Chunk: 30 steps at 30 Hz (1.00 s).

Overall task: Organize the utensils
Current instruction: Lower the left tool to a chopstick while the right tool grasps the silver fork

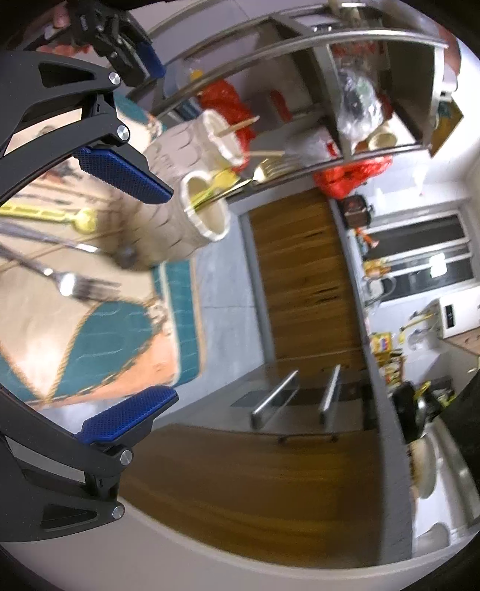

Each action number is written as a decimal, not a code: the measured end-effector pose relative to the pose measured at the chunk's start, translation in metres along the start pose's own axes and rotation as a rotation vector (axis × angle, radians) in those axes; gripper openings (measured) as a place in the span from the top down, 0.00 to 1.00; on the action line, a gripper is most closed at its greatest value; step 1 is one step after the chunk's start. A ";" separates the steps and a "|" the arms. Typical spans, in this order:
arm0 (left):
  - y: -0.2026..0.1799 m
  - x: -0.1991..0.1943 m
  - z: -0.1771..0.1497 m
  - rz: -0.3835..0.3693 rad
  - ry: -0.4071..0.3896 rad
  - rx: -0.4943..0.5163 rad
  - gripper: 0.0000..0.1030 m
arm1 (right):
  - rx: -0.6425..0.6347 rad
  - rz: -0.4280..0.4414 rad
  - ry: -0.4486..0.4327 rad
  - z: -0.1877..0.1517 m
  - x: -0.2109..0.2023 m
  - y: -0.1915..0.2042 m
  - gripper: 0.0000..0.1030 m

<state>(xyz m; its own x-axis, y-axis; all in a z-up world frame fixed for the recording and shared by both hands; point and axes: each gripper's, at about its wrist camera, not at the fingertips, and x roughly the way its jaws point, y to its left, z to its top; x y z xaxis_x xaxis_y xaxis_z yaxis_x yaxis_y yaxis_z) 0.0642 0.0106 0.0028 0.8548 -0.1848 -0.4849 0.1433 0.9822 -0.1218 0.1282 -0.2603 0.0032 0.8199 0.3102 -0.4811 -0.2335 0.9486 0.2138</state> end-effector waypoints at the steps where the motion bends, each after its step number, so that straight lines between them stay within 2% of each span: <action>1: -0.004 0.002 -0.003 -0.002 0.014 0.011 0.05 | 0.000 -0.015 0.025 -0.005 0.002 -0.002 0.05; 6: -0.029 0.017 -0.017 0.017 0.071 0.109 0.05 | -0.072 -0.075 0.138 -0.020 0.024 0.000 0.06; 11: -0.052 0.034 -0.032 0.020 0.161 0.185 0.05 | -0.087 -0.071 0.184 -0.024 0.035 0.001 0.08; 13: -0.056 0.038 -0.037 0.025 0.190 0.199 0.05 | -0.095 -0.070 0.199 -0.026 0.039 0.001 0.15; 15: -0.059 0.044 -0.041 0.036 0.224 0.202 0.05 | -0.100 -0.072 0.224 -0.027 0.044 0.001 0.29; 19: -0.061 0.051 -0.047 0.023 0.278 0.195 0.07 | -0.065 -0.030 0.295 -0.032 0.059 -0.005 0.45; 24: -0.064 0.055 -0.052 -0.016 0.324 0.186 0.24 | -0.078 0.009 0.338 -0.037 0.072 -0.002 0.57; 30: -0.072 0.058 -0.056 -0.073 0.357 0.189 0.48 | -0.075 0.046 0.367 -0.040 0.086 0.001 0.64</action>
<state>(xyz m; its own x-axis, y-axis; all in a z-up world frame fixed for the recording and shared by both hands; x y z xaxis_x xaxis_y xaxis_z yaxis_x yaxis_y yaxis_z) 0.0754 -0.0728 -0.0649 0.6171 -0.2222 -0.7548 0.3151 0.9488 -0.0216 0.1777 -0.2305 -0.0715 0.5690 0.3412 -0.7482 -0.3143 0.9310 0.1855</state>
